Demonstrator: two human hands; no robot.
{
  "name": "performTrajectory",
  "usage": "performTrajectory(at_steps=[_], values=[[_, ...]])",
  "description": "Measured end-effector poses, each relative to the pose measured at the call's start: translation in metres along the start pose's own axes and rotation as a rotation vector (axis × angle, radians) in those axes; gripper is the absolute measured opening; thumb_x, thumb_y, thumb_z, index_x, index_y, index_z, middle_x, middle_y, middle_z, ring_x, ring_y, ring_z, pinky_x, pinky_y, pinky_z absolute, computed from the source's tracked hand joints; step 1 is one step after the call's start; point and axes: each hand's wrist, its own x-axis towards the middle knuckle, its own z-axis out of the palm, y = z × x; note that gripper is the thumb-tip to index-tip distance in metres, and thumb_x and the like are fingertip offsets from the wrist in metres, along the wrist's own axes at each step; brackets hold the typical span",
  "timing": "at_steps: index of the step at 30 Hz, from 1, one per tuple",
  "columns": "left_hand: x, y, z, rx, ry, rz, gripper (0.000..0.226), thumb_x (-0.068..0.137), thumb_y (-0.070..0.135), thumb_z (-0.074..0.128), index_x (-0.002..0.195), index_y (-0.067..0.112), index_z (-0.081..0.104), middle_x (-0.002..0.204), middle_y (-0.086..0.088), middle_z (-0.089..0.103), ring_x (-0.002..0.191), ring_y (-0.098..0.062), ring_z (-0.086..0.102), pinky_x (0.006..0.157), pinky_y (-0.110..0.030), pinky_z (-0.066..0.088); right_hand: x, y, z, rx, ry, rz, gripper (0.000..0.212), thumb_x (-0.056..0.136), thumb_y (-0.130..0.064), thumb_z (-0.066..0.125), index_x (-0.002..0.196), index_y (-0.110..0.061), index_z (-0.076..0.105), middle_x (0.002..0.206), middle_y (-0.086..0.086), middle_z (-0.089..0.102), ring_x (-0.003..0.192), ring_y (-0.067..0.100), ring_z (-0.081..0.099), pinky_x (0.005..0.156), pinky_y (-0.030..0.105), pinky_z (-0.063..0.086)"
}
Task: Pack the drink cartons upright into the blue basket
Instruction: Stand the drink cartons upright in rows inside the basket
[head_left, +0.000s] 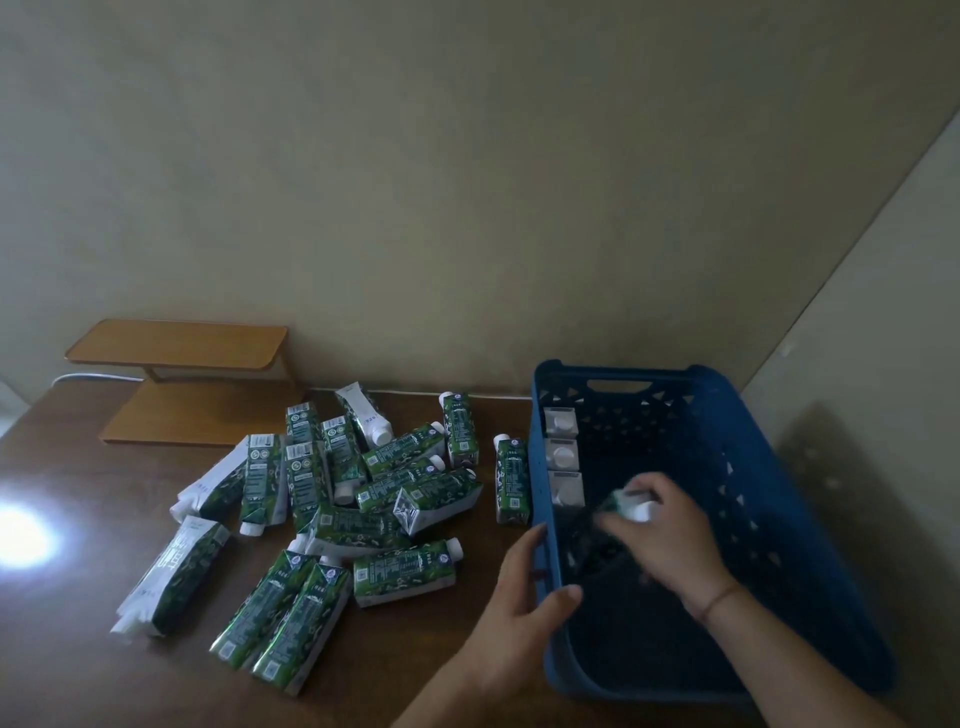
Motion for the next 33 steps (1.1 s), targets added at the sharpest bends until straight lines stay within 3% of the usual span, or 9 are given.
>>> performTrajectory(at_steps=[5,8,12,19,21,23,26,30,33], values=[[0.002,-0.003,-0.004,-0.020,-0.039,-0.008,0.080,0.078,0.054,0.068,0.146,0.043,0.027,0.146,0.003,0.042,0.131,-0.012,0.048,0.112,-0.038,0.043,0.016,0.017,0.044,-0.003,-0.272,0.252,0.058,0.060,-0.034,0.083,0.105,-0.017,0.051,0.098,0.004,0.065,0.084,0.021,0.067,0.070,0.039,0.060],[0.004,-0.005,-0.004,-0.003,-0.029,0.009,0.079,0.077,0.055,0.066,0.145,0.044,0.028,0.147,0.007,0.041,0.131,-0.009,0.047,0.112,-0.039,0.043,0.032,0.031,0.053,0.070,-0.369,0.280,0.075,0.047,-0.036,0.081,0.113,-0.010,0.057,0.097,0.009,0.070,0.082,0.022,0.071,0.068,0.036,0.061],[0.003,-0.005,0.000,-0.010,-0.001,0.020,0.083,0.072,0.055,0.065,0.146,0.041,0.030,0.147,0.010,0.039,0.131,-0.010,0.046,0.110,-0.038,0.044,0.033,0.030,0.064,-0.008,-0.421,0.319,0.013,0.086,-0.014,0.062,0.095,-0.011,0.069,0.092,0.010,0.074,0.087,0.023,0.071,0.085,0.042,0.057],[-0.001,0.007,-0.014,0.022,-0.095,-0.080,0.072,0.079,0.059,0.065,0.143,0.045,0.034,0.145,0.010,0.046,0.133,-0.013,0.047,0.110,-0.041,0.044,0.041,0.036,0.063,-0.481,-0.450,0.054,0.015,0.077,-0.018,0.069,0.093,-0.021,0.068,0.097,0.001,0.071,0.095,0.019,0.067,0.084,0.035,0.055],[-0.005,0.008,-0.027,0.160,-0.070,-0.076,0.063,0.086,0.064,0.057,0.143,0.043,0.040,0.147,0.013,0.044,0.133,-0.011,0.046,0.111,-0.040,0.042,0.042,0.028,0.052,-0.613,-0.501,0.101,0.019,0.082,-0.018,0.066,0.100,-0.017,0.068,0.105,0.006,0.069,0.097,0.022,0.066,0.087,0.035,0.055],[-0.006,-0.003,-0.047,0.495,0.150,-0.067,0.056,0.090,0.061,0.055,0.139,0.034,0.048,0.147,0.013,0.043,0.133,-0.010,0.043,0.113,-0.039,0.040,0.036,0.012,0.035,-0.797,-0.423,0.096,0.022,0.085,-0.015,0.062,0.107,-0.012,0.065,0.103,0.008,0.067,0.091,0.023,0.066,0.081,0.033,0.056],[-0.011,-0.025,-0.083,1.058,0.486,-0.064,0.050,0.091,0.050,0.057,0.136,0.028,0.049,0.146,0.008,0.041,0.135,-0.018,0.036,0.113,-0.038,0.036,0.009,-0.022,0.015,-0.752,0.029,-0.176,0.020,0.088,-0.023,0.060,0.108,-0.023,0.064,0.087,-0.002,0.069,0.072,0.019,0.065,0.057,0.032,0.054],[-0.013,-0.046,-0.115,1.376,0.352,-0.149,0.070,0.095,0.036,0.053,0.155,0.020,0.020,0.160,-0.002,0.016,0.143,-0.030,0.021,0.117,-0.044,0.023,-0.021,-0.073,0.034,-0.492,0.209,-0.673,0.012,0.085,-0.026,0.068,0.096,-0.025,0.068,0.066,-0.013,0.064,0.052,0.002,0.051,0.042,0.012,0.029],[-0.009,-0.049,-0.118,1.563,0.315,-0.106,0.068,0.098,0.023,0.047,0.156,0.015,0.013,0.162,-0.007,0.009,0.140,-0.035,0.023,0.112,-0.046,0.026,-0.027,-0.079,0.068,-0.538,0.041,-0.796,0.014,0.082,-0.028,0.070,0.095,-0.026,0.069,0.070,-0.014,0.062,0.071,0.008,0.054,0.054,0.019,0.042]])
